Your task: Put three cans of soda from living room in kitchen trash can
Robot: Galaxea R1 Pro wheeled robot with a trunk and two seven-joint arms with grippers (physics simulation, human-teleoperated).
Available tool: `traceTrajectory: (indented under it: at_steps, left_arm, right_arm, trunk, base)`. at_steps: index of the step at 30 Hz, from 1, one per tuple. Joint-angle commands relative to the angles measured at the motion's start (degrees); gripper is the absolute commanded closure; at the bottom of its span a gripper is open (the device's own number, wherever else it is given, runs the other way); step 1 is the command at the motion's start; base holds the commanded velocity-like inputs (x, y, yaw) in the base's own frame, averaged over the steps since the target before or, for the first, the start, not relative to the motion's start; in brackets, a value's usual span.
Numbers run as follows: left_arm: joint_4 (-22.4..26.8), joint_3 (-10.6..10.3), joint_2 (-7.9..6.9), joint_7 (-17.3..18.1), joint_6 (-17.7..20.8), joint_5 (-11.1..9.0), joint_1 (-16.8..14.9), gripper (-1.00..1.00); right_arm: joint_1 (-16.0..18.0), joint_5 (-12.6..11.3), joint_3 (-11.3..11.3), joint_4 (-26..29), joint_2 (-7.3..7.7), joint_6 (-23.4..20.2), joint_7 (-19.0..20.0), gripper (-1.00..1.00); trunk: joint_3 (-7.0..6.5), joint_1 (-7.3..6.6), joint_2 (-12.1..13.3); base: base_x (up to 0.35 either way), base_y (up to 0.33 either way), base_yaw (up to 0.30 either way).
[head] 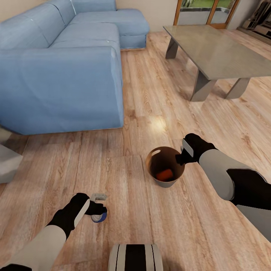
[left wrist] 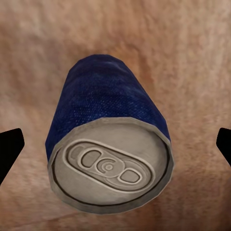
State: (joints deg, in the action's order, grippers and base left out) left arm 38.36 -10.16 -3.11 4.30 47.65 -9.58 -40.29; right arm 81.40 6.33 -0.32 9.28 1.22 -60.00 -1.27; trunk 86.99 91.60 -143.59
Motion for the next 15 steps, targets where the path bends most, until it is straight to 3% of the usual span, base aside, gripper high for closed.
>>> traceTrajectory:
  at_steps: [1, 8, 15]
  left_arm:
    - [-0.09, -0.07, 0.03, 0.00, -0.03, -0.01, -0.05, -1.00]
    - [-0.14, -0.04, -0.13, 0.00, 0.28, 0.00, -0.05, -1.00]
    - [-1.24, -0.03, -0.14, 0.00, 0.33, -0.05, -0.12, -1.00]
  right_arm:
    - [-1.74, -0.13, -2.32, 0.66, 0.02, 0.00, 0.40, 1.00]
    - [-1.77, -0.16, -2.32, 0.65, -0.06, 0.00, 0.40, 1.00]
    - [-1.77, -0.15, -2.32, 0.58, -0.07, 0.00, 0.40, 1.00]
  trunk:
    - [0.03, 0.72, 0.01]
    - [0.03, 0.72, 0.01]
    - [1.13, 0.85, -0.05]
  base:
    - [0.000, 0.000, 0.000]
    - [0.000, 0.000, 0.000]
    - [0.000, 0.000, 0.000]
